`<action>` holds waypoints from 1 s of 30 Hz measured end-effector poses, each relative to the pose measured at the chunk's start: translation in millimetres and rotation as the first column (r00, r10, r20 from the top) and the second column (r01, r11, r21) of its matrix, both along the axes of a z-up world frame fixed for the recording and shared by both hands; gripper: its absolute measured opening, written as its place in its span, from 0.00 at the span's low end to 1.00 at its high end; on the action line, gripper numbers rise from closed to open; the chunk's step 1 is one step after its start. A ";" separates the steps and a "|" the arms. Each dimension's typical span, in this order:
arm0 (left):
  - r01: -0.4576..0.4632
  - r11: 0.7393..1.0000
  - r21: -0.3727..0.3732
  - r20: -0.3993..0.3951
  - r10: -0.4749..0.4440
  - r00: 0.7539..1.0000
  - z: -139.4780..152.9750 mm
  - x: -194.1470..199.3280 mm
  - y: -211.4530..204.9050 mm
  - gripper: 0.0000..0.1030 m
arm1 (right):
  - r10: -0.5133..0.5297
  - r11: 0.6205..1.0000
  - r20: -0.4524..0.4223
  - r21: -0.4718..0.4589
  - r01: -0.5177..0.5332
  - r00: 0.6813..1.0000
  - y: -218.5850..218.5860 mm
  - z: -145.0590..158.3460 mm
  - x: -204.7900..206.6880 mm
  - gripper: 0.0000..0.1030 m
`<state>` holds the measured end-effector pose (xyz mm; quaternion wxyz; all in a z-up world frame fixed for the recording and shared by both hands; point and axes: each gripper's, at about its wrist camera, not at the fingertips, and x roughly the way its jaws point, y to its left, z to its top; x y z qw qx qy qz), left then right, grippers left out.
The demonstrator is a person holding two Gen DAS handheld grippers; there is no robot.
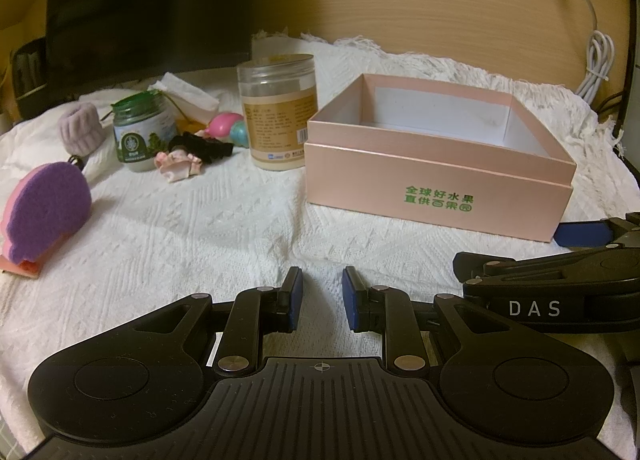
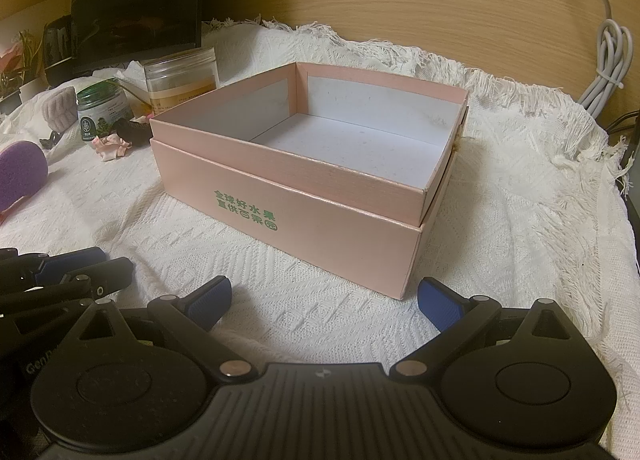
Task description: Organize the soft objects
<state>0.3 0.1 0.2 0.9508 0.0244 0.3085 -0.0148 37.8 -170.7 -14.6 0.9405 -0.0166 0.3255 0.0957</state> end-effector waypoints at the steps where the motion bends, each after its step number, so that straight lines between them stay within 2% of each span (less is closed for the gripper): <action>1: 0.000 1.000 0.000 0.000 0.000 1.000 0.1 -0.1 -0.9 0.24 | 0.000 1.000 0.000 0.000 0.000 1.000 0.0 0.0 0.0 0.97; 22: 0.000 1.000 0.002 0.000 0.000 1.000 0.5 -0.1 -1.5 0.24 | 0.000 1.000 0.001 0.000 0.000 1.000 -0.1 -0.2 0.6 0.97; 30: 0.000 0.998 0.061 0.007 -0.001 1.000 0.4 -1.3 -8.8 0.24 | -0.002 1.000 -0.001 0.005 0.002 1.000 -0.8 -1.2 -0.2 0.97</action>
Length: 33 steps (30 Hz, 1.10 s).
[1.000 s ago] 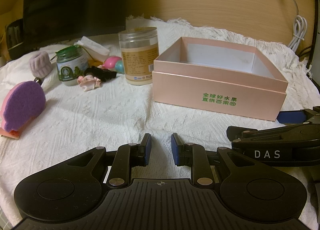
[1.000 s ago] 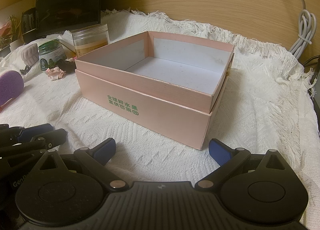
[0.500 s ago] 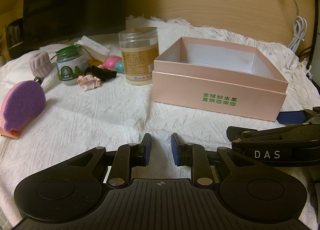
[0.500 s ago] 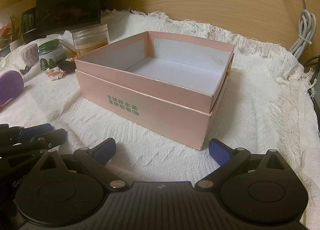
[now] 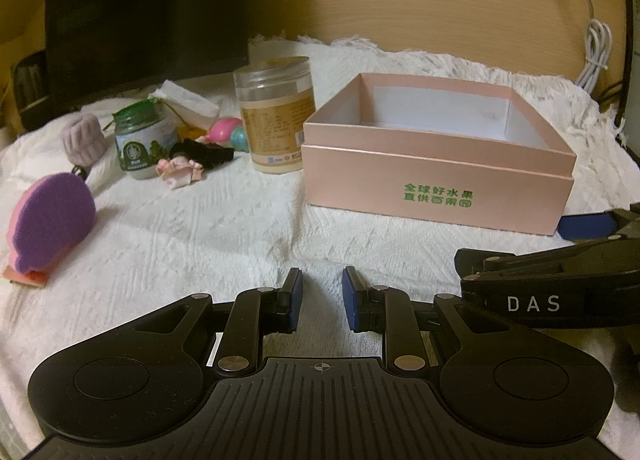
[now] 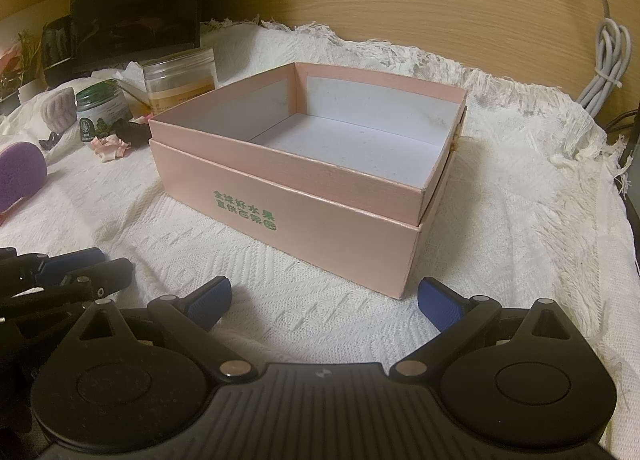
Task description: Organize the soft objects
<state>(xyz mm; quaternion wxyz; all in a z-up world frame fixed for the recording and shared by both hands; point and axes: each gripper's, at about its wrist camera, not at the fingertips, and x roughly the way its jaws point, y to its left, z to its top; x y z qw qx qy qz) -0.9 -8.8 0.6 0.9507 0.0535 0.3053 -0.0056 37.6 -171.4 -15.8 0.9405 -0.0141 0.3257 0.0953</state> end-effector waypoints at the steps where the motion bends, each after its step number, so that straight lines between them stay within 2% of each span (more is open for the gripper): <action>1: 0.001 1.000 0.006 0.001 -0.001 1.000 0.2 -0.2 -1.1 0.24 | 0.006 1.000 -0.009 -0.002 -0.006 1.000 -0.8 -0.1 0.6 0.97; 3: 0.007 1.000 0.004 0.001 -0.007 1.000 0.1 -0.6 -0.5 0.23 | 0.017 1.000 -0.047 0.001 -0.017 0.999 -4.1 2.4 4.6 0.97; 7: 0.073 0.995 -0.061 -0.031 -0.075 0.997 3.7 1.8 11.8 0.22 | 0.021 0.999 -0.179 -0.028 -0.027 0.984 -1.5 10.1 16.8 0.97; 10: 0.192 0.967 -0.169 -0.091 -0.209 0.974 14.4 9.4 27.2 0.23 | -0.003 0.999 -0.232 -0.038 -0.006 0.973 0.0 12.3 22.6 0.99; 13: 0.279 0.926 -0.252 -0.086 -0.309 0.947 34.6 13.9 44.8 0.23 | -0.027 0.999 -0.248 -0.051 0.015 0.968 3.6 12.8 23.8 1.00; 16: 0.307 0.926 -0.221 -0.045 -0.325 0.945 61.6 16.1 64.1 0.23 | -0.040 0.998 -0.264 -0.055 0.026 0.964 4.7 15.1 25.3 0.99; 17: 0.313 0.928 -0.202 -0.041 -0.327 0.944 70.2 18.5 72.5 0.23 | -0.051 0.998 -0.266 -0.055 0.038 0.963 6.1 16.9 24.3 0.95; 19: 0.301 0.936 -0.183 -0.031 -0.311 0.950 84.6 21.4 93.8 0.23 | -0.063 0.997 -0.252 -0.058 0.050 0.966 11.9 23.2 19.4 0.88; 24: 0.272 0.944 -0.187 0.051 -0.267 0.962 106.2 19.4 176.5 0.23 | -0.053 0.999 -0.136 -0.022 0.050 0.989 39.7 55.3 -2.0 0.88; 25: 0.259 0.947 -0.190 0.055 -0.253 0.966 107.9 18.8 192.7 0.26 | -0.046 0.999 -0.106 -0.015 0.045 0.993 47.7 63.4 -4.1 0.88; 29: 0.040 0.980 -0.196 0.041 -0.032 0.999 110.3 27.2 263.5 0.25 | 0.009 0.998 -0.042 -0.055 -0.012 0.999 75.5 83.6 -1.8 0.88; 31: -0.085 0.971 -0.225 0.039 0.096 0.995 110.9 31.1 299.1 0.25 | 0.031 0.995 -0.032 -0.098 -0.034 0.999 87.7 85.9 1.3 0.88; 33: -0.158 0.945 -0.288 0.039 0.176 0.984 110.1 34.3 328.3 0.25 | 0.058 0.990 -0.038 -0.128 -0.062 0.998 98.7 84.8 2.8 0.88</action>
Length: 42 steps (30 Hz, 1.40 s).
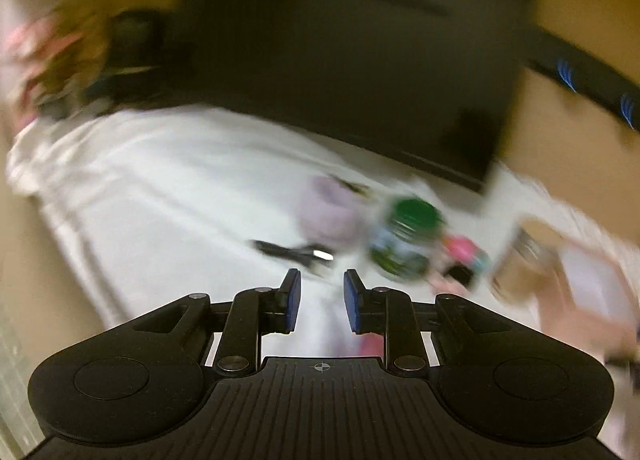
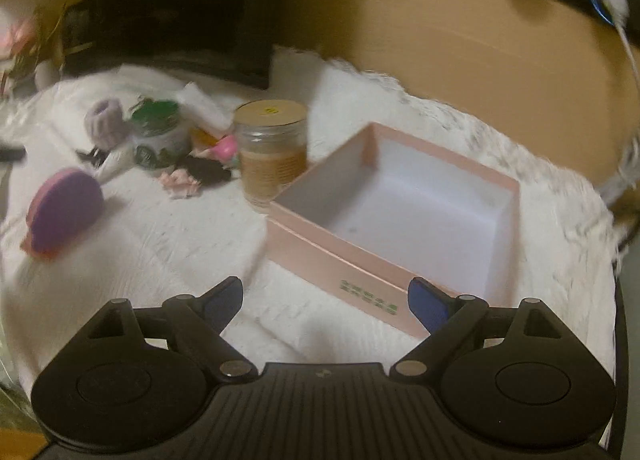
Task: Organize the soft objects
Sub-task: 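Grasp the purple-and-pink sponge with the left tool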
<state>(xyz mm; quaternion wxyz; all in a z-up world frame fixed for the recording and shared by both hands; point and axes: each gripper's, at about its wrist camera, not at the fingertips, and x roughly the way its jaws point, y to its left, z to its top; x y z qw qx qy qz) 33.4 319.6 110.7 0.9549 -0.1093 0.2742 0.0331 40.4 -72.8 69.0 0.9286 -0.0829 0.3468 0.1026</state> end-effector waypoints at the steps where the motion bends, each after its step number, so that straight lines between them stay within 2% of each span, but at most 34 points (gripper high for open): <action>1: -0.011 1.000 -0.023 0.000 0.011 1.000 -0.6 2.6 8.7 0.25 | 0.011 1.000 -0.002 -0.006 -0.011 1.000 3.9 -1.4 -0.3 0.88; 3: 0.034 0.998 -0.055 0.002 -0.034 0.999 -1.6 7.8 14.9 0.25 | 0.028 1.000 -0.009 -0.012 -0.028 1.000 11.5 -2.9 0.4 0.88; 4: 0.088 0.994 -0.059 -0.001 -0.088 0.996 -2.3 10.9 10.2 0.25 | 0.036 0.999 -0.014 -0.016 -0.036 0.999 15.8 -4.6 1.8 0.88; 6: 0.214 0.976 -0.049 -0.014 -0.215 0.977 -4.0 18.4 -7.2 0.25 | 0.045 0.998 -0.015 -0.036 -0.045 0.999 24.9 -6.2 3.2 0.88; 8: 0.299 0.954 0.002 -0.039 -0.299 0.953 -8.4 22.4 -26.7 0.27 | 0.058 0.997 -0.013 -0.048 -0.059 0.998 31.0 -7.1 3.6 0.88; 11: 0.331 0.937 0.112 -0.099 -0.321 0.942 -21.1 22.1 -47.2 0.27 | 0.079 0.995 -0.011 -0.066 -0.080 0.997 36.5 -8.5 2.4 0.88; 14: 0.374 0.917 0.141 -0.130 -0.357 0.925 -27.6 24.8 -60.3 0.28 | 0.084 0.993 -0.011 -0.085 -0.085 0.996 37.3 -10.7 -0.5 0.88; 18: 0.317 0.889 0.330 -0.157 -0.280 0.947 -35.8 26.5 -71.3 0.29 | 0.075 0.993 -0.024 -0.093 -0.077 0.997 33.8 -14.1 -3.2 0.88; 19: 0.300 0.893 0.334 -0.162 -0.259 0.952 -36.5 26.8 -67.6 0.29 | 0.070 0.993 -0.028 -0.091 -0.073 0.997 32.0 -14.9 -3.8 0.88; 24: 0.208 0.942 0.262 -0.191 -0.161 0.968 -47.2 41.2 -43.6 0.35 | 0.059 0.995 -0.039 -0.084 -0.062 0.998 26.9 -17.1 -7.1 0.88; 27: 0.171 0.961 0.217 -0.191 -0.130 0.973 -52.0 51.2 -28.9 0.40 | 0.063 0.994 -0.047 -0.081 -0.067 0.997 28.2 -19.0 -9.1 0.88; 29: 0.181 0.970 0.162 -0.186 -0.150 0.971 -53.4 56.8 -22.2 0.38 | 0.071 0.994 -0.050 -0.082 -0.075 0.996 31.2 -19.8 -11.6 0.88; 30: 0.199 0.971 0.130 -0.192 -0.172 0.966 -53.5 59.3 -20.4 0.47 | 0.076 0.993 -0.050 -0.082 -0.080 0.996 32.8 -19.9 -12.7 0.88; 31: 0.230 0.968 0.096 -0.206 -0.207 0.957 -54.7 61.1 -18.5 0.54 | 0.085 0.993 -0.050 -0.084 -0.089 0.995 34.9 -19.9 -14.2 0.88; 33: 0.296 0.952 0.071 -0.221 -0.275 0.936 -57.7 60.8 -20.2 0.55 | 0.097 0.991 -0.049 -0.091 -0.101 0.994 38.3 -20.4 -16.3 0.88; 36: 0.354 0.923 0.148 -0.222 -0.318 0.922 -60.9 56.8 -31.0 0.62 | 0.114 0.987 -0.048 -0.109 -0.118 0.992 43.8 -22.0 -18.8 0.88; 39: 0.348 0.927 0.136 -0.218 -0.315 0.924 -62.7 58.3 -30.9 0.65 | 0.123 0.985 -0.056 -0.113 -0.128 0.991 48.8 -24.0 -18.5 0.88; 42: 0.369 0.916 0.159 -0.224 -0.331 0.917 -64.6 57.9 -34.9 0.68 | 0.139 0.983 -0.058 -0.109 -0.145 0.989 55.8 -24.6 -17.1 0.88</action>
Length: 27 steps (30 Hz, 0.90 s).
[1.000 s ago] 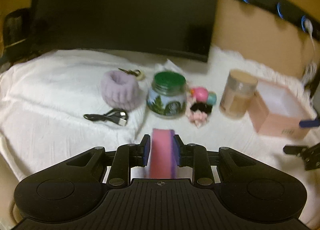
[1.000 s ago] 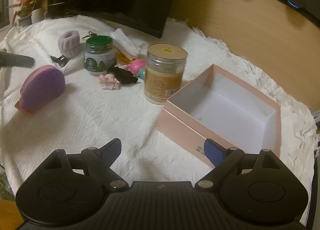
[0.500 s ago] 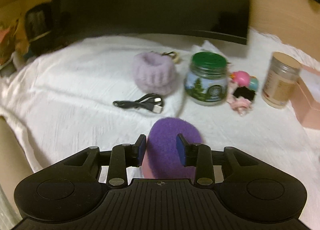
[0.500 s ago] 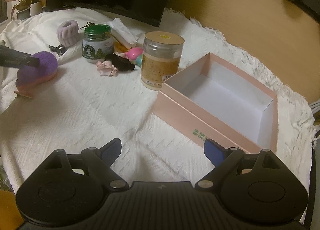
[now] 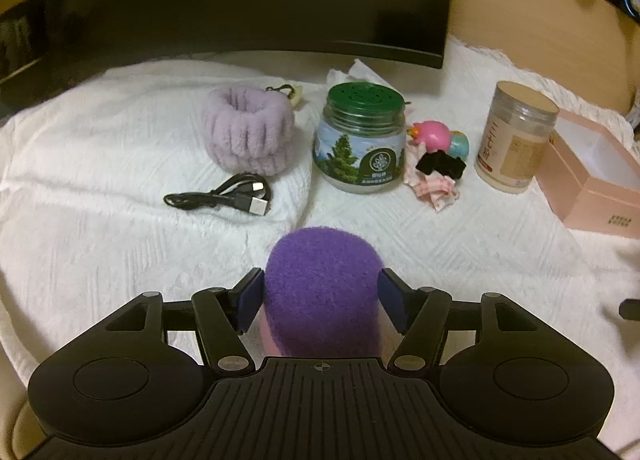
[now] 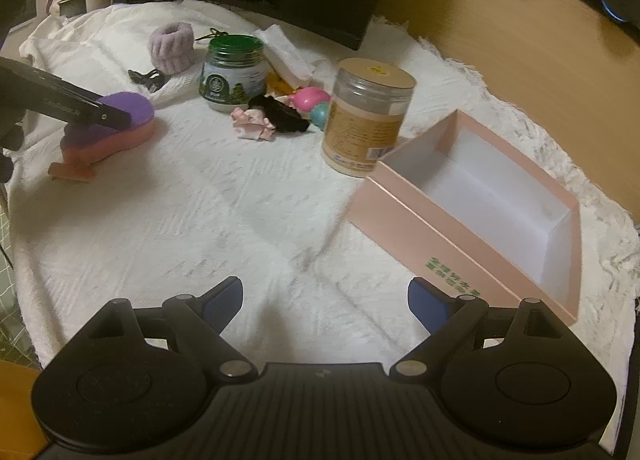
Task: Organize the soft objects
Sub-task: 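Grasp the purple-and-pink sponge with the left tool, then carry the sponge into the pink box and open the left tool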
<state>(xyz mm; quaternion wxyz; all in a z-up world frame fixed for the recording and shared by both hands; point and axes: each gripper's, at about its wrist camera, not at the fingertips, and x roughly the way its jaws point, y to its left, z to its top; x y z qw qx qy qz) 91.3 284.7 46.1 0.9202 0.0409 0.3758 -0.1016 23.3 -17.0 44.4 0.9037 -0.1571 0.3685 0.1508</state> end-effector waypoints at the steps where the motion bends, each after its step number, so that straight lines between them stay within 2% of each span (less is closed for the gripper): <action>1: 0.015 1.000 0.021 -0.012 -0.015 1.000 -1.8 1.1 -2.0 0.70 | 0.011 1.000 -0.001 0.009 -0.011 1.000 3.8 0.5 1.1 0.88; 3: 0.035 0.997 0.070 -0.040 -0.032 0.999 -9.3 7.9 -6.1 0.70 | 0.037 0.999 -0.007 0.029 -0.037 0.999 11.8 1.2 3.7 0.88; 5: 0.038 0.997 0.063 -0.068 -0.033 0.997 -14.6 12.3 -3.9 0.70 | 0.085 0.995 -0.018 0.053 -0.084 0.996 26.0 2.0 6.7 0.88; 7: 0.013 1.000 -0.027 -0.065 -0.014 0.998 -10.5 12.5 7.4 0.70 | 0.150 0.986 -0.022 0.073 -0.148 0.988 45.2 3.9 8.0 0.88; 9: -0.022 0.986 -0.163 -0.037 0.017 0.999 -0.6 7.3 27.5 0.70 | 0.219 0.972 -0.022 0.092 -0.217 0.975 65.4 6.2 7.4 0.88; 10: -0.048 0.979 -0.197 -0.023 0.044 0.999 5.1 4.0 35.9 0.70 | 0.261 0.961 -0.022 0.106 -0.257 0.965 80.0 7.4 6.8 0.88; 13: -0.111 0.967 -0.230 0.015 0.118 0.993 21.8 -10.3 60.7 0.70 | 0.342 0.931 -0.037 0.150 -0.333 0.939 117.8 7.1 7.1 0.88; 15: -0.134 0.960 -0.245 0.026 0.145 0.989 30.6 -20.4 75.5 0.70 | 0.355 0.921 -0.052 0.190 -0.339 0.934 142.0 4.6 9.4 0.86; 18: -0.154 0.949 -0.276 0.027 0.168 0.985 37.7 -30.1 94.0 0.69 | 0.368 0.912 -0.066 0.220 -0.346 0.927 171.9 -4.1 12.9 0.73; 20: -0.165 0.942 -0.292 0.028 0.181 0.983 39.7 -33.8 102.8 0.69 | 0.366 0.918 -0.081 0.198 -0.344 0.927 181.2 -12.3 17.0 0.57; 23: -0.171 0.934 -0.314 0.010 0.184 0.983 36.8 -33.1 111.7 0.69 | 0.380 0.913 -0.121 0.211 -0.350 0.917 184.9 -19.0 22.1 0.48; 27: -0.136 0.931 -0.340 -0.029 0.135 0.990 28.0 -23.4 109.3 0.69 | 0.359 0.922 -0.115 0.201 -0.332 0.926 179.9 -11.2 23.0 0.48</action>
